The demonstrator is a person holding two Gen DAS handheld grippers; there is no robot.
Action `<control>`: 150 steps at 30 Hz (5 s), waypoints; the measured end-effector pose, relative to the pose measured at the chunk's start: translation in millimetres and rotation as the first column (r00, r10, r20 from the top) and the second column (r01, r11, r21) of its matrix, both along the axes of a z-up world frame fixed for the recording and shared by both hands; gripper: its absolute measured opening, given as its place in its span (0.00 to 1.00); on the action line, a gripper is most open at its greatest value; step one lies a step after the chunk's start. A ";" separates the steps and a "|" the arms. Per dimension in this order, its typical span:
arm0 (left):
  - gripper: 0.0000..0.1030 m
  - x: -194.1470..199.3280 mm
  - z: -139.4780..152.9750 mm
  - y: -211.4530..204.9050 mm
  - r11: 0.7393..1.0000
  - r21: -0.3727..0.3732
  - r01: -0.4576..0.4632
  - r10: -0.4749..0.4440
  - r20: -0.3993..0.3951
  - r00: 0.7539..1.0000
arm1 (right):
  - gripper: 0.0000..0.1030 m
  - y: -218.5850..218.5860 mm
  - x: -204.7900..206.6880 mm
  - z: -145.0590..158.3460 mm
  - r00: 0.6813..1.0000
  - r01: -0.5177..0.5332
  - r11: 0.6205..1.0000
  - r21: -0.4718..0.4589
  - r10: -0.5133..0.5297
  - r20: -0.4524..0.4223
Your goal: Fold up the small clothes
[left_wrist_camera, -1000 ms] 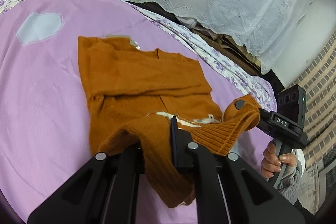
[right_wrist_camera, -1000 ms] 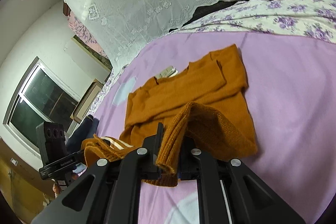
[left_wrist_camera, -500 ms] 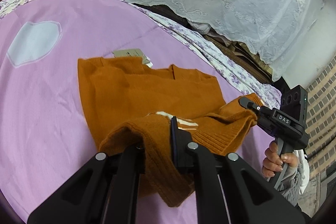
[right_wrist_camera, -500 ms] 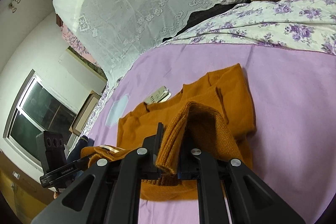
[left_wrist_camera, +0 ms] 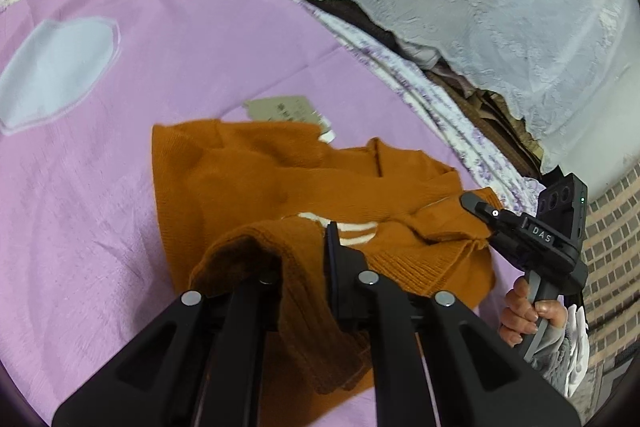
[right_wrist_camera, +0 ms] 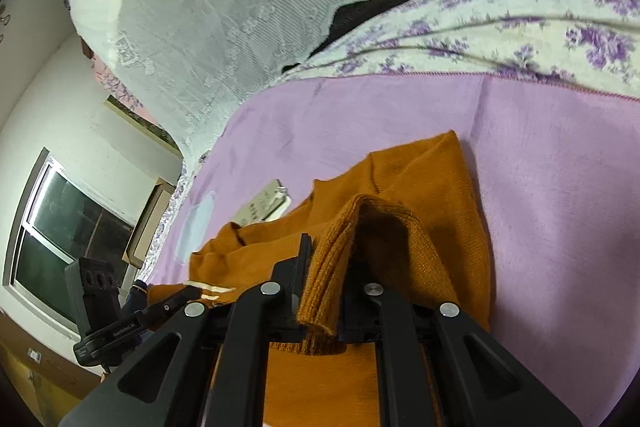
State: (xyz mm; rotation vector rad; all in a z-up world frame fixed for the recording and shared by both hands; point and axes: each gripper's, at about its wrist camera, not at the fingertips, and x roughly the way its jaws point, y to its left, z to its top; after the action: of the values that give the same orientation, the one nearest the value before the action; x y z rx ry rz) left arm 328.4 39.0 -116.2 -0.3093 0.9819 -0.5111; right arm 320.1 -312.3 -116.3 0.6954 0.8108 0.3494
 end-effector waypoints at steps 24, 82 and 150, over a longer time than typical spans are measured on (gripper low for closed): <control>0.63 -31.6 30.7 43.1 0.999 -0.013 0.032 -0.030 0.146 0.989 | 0.37 78.3 -50.5 43.8 0.924 -0.332 0.907 -0.259 0.368 0.107; 0.95 13.5 -0.7 -13.5 0.916 0.348 -0.201 0.141 0.189 0.972 | 0.43 65.8 14.4 19.5 0.988 -0.066 0.940 -0.335 0.108 0.107; 0.96 -66.1 -4.8 -26.3 0.855 0.278 -0.437 0.440 0.057 0.896 | 0.65 -31.7 -121.9 -31.9 0.947 0.317 0.937 0.150 -0.322 0.013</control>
State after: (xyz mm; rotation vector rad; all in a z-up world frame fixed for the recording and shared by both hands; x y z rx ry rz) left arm 262.4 12.7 -120.9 -0.2651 0.9421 0.0530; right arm 198.3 -344.0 -148.2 0.9408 0.6271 0.1261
